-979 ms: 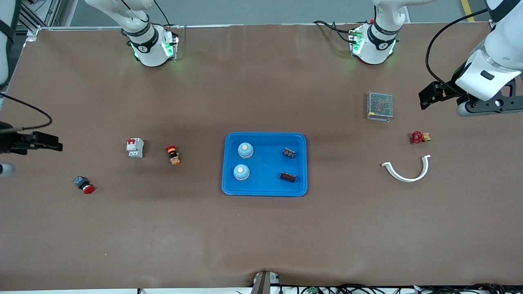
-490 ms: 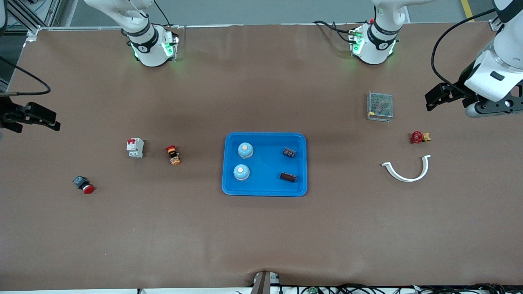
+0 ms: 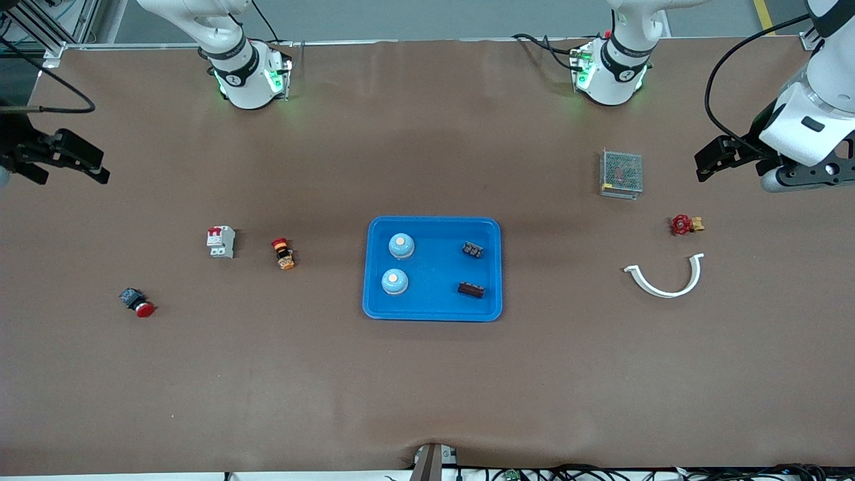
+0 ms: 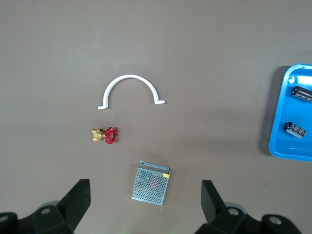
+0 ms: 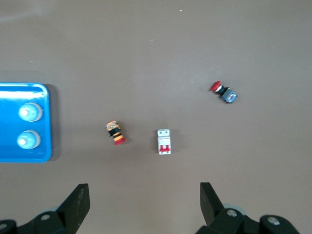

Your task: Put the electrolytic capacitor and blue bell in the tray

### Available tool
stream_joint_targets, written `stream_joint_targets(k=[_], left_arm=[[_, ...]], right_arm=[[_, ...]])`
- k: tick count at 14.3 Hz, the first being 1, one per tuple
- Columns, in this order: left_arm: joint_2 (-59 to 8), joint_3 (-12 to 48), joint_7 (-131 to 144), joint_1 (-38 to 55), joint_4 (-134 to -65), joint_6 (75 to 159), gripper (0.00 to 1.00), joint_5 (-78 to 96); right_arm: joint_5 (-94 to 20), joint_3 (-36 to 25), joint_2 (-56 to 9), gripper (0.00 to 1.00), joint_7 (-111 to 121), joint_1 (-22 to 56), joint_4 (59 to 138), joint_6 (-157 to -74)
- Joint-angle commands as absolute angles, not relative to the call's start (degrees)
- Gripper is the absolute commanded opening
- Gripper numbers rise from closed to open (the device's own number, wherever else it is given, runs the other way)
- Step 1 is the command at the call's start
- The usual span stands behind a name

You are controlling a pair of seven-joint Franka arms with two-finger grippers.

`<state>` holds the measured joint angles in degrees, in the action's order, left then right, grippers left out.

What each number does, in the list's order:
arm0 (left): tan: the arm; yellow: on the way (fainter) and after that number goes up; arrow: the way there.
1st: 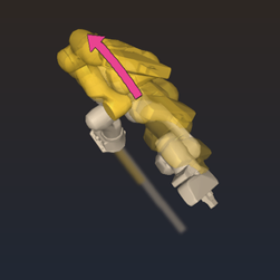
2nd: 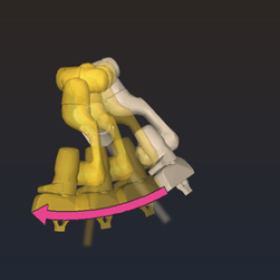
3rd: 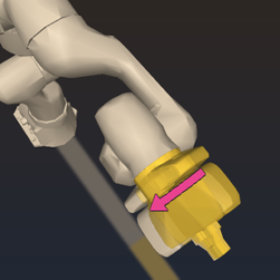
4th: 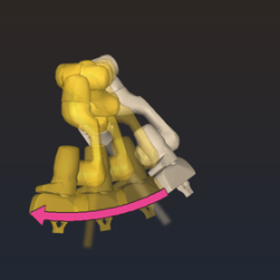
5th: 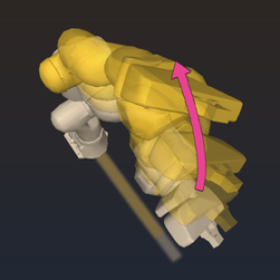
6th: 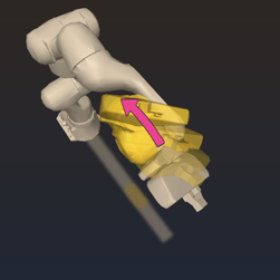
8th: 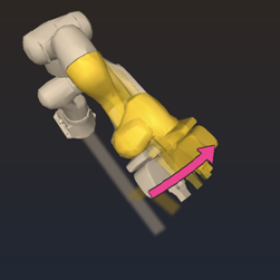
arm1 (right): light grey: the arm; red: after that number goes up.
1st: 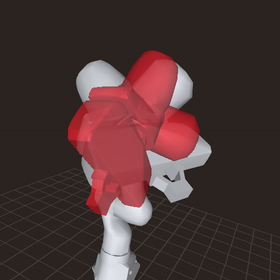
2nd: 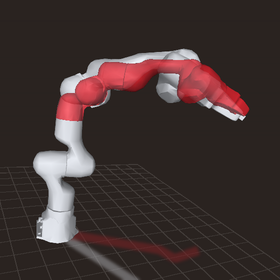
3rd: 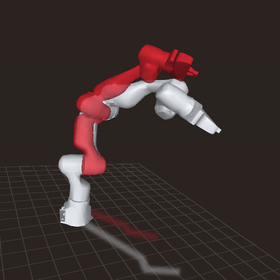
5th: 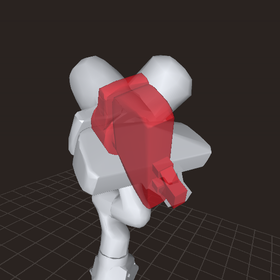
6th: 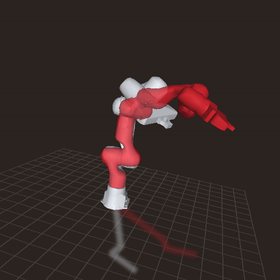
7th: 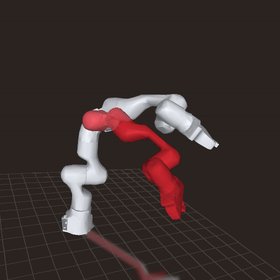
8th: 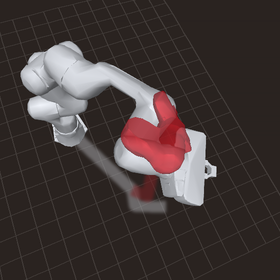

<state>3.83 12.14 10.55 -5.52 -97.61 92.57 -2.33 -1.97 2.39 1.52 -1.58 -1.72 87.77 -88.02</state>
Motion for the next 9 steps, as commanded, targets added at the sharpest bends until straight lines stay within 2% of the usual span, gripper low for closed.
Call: stream_joint_targets(k=[1, 9], left_arm=[[5.4, 12.3, 9.3, -5.9, -98.7, 92.5, 1.0, -1.1], [5.7, 12.7, 9.2, -5.8, -98.3, 91.4, 1.0, -1.1]], right_arm=[[-3.2, 2.1, 3.6, 1.0, -2.3, -1.7, 90.6, -89.3], [-3.1, 2.0, 3.1, 1.0, -2.5, -1.6, 89.2, -88.6]])
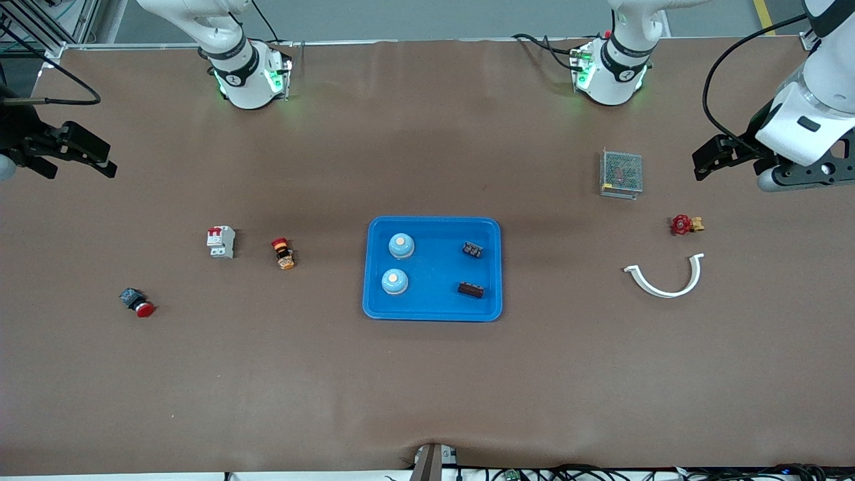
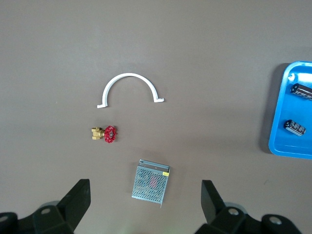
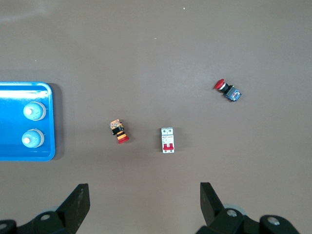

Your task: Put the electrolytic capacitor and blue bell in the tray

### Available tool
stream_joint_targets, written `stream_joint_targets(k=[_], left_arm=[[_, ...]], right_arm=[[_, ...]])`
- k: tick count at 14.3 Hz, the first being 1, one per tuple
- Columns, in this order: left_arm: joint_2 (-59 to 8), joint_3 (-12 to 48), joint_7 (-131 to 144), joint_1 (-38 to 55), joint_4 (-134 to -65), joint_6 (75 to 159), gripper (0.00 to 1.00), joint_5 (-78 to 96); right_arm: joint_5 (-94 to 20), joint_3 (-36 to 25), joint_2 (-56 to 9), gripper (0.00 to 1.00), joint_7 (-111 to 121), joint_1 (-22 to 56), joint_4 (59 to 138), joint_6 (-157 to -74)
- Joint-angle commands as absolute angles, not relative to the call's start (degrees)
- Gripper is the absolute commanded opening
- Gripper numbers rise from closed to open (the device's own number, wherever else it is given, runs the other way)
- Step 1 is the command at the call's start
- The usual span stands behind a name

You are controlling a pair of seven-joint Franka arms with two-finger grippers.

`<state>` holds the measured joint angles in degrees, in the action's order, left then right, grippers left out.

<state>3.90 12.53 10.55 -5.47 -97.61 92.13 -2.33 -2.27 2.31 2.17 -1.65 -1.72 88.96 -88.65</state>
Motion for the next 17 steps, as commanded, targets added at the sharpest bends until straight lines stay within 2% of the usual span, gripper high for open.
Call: stream_joint_targets(k=[1, 17], left_arm=[[5.6, 12.8, 9.2, -5.8, -98.2, 91.4, 1.0, -1.1], [5.4, 12.3, 7.6, -5.9, -91.9, 86.9, 1.0, 2.0]], right_arm=[[-3.2, 2.0, 3.1, 1.0, -2.5, -1.6, 89.2, -88.8], [-3.2, 2.0, 2.8, 1.0, -2.5, -1.5, 89.5, -88.8]])
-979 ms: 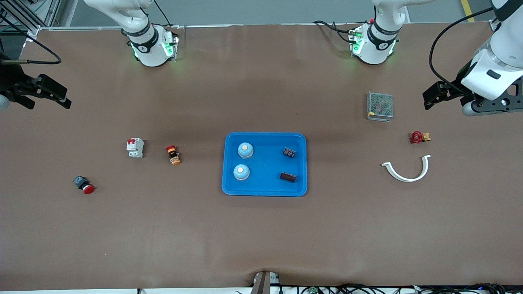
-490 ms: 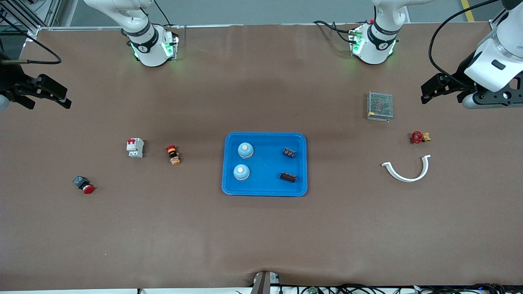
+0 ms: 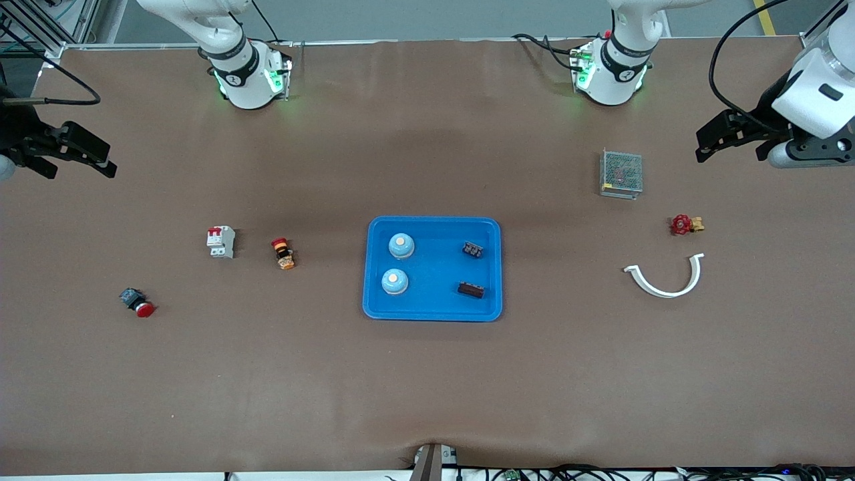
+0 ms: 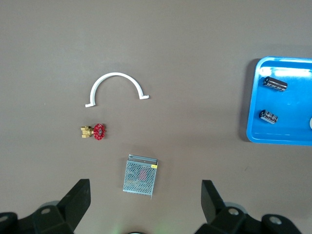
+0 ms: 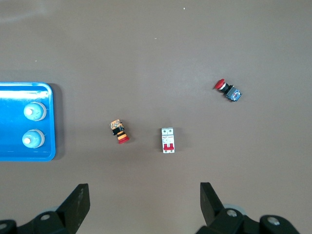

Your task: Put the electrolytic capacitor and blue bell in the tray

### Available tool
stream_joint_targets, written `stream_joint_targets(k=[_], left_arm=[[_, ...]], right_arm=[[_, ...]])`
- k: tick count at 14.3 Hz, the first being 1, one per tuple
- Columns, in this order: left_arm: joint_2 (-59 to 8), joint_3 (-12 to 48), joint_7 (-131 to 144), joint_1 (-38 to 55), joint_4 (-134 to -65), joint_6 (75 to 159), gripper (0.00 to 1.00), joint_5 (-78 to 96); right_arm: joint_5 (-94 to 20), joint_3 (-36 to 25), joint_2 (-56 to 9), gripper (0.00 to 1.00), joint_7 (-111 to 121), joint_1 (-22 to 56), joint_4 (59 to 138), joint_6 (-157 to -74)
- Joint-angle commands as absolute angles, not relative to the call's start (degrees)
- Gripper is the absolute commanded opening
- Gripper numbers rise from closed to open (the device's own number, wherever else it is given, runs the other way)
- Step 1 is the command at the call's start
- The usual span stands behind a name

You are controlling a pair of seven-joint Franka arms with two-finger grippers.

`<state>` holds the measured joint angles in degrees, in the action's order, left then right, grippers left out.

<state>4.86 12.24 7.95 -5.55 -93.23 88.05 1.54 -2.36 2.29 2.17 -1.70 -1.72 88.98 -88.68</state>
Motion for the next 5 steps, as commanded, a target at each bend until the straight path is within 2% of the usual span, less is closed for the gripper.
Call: stream_joint_targets(k=[1, 5], left_arm=[[5.2, 12.3, 7.6, -5.9, -91.6, 86.9, 1.0, 2.0], [4.5, 12.2, 7.6, -5.8, -91.6, 86.9, 1.0, 1.1]], right_arm=[[-3.2, 2.0, 2.8, 1.0, -2.5, -1.5, 89.4, -88.8], [-3.3, 2.0, 2.8, 1.0, -2.5, -1.5, 89.6, -88.6]])
